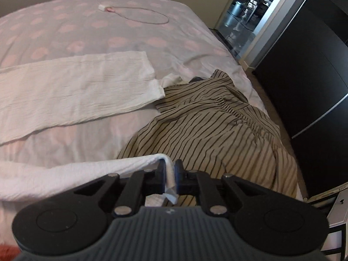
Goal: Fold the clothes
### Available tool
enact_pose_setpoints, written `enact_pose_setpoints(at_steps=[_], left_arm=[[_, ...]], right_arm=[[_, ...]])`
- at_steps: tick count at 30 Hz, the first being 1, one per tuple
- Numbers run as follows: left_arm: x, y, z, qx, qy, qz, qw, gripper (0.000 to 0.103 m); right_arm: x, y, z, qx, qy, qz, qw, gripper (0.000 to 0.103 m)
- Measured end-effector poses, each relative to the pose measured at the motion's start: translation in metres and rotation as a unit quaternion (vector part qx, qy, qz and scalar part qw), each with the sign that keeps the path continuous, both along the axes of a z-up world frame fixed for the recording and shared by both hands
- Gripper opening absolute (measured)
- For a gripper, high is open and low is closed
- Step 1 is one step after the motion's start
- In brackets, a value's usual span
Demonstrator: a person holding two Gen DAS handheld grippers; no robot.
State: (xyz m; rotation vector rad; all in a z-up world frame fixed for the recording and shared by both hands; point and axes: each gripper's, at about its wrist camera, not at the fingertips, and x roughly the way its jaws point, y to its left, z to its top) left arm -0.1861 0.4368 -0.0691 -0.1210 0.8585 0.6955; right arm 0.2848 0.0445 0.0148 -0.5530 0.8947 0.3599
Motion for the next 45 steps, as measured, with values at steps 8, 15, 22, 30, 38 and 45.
enact_pose_setpoints(at_steps=[8, 15, 22, 30, 38, 45], left_arm=[[0.021, -0.027, -0.018, 0.003, 0.033, -0.116, 0.9927, 0.013], [0.043, -0.061, -0.043, 0.059, 0.111, -0.197, 0.9723, 0.026], [0.047, -0.071, -0.075, 0.139, 0.215, -0.203, 0.9451, 0.032], [0.046, -0.06, -0.089, 0.168, 0.247, -0.179, 0.9375, 0.045], [0.054, -0.058, -0.104, 0.188, 0.261, -0.176, 0.9302, 0.04], [0.055, -0.053, -0.09, 0.167, 0.226, -0.141, 0.9493, 0.014]], right_arm=[[0.022, 0.03, -0.035, -0.062, -0.075, -0.013, 0.995, 0.015], [0.016, 0.026, -0.021, -0.071, -0.126, -0.012, 0.989, 0.034], [-0.029, 0.017, -0.013, -0.031, -0.065, 0.053, 0.996, 0.039], [-0.093, 0.029, -0.057, -0.079, 0.013, 0.162, 0.983, 0.039], [-0.109, 0.026, -0.077, -0.113, 0.027, 0.193, 0.974, 0.045], [-0.104, 0.018, -0.086, -0.119, 0.031, 0.191, 0.974, 0.046]])
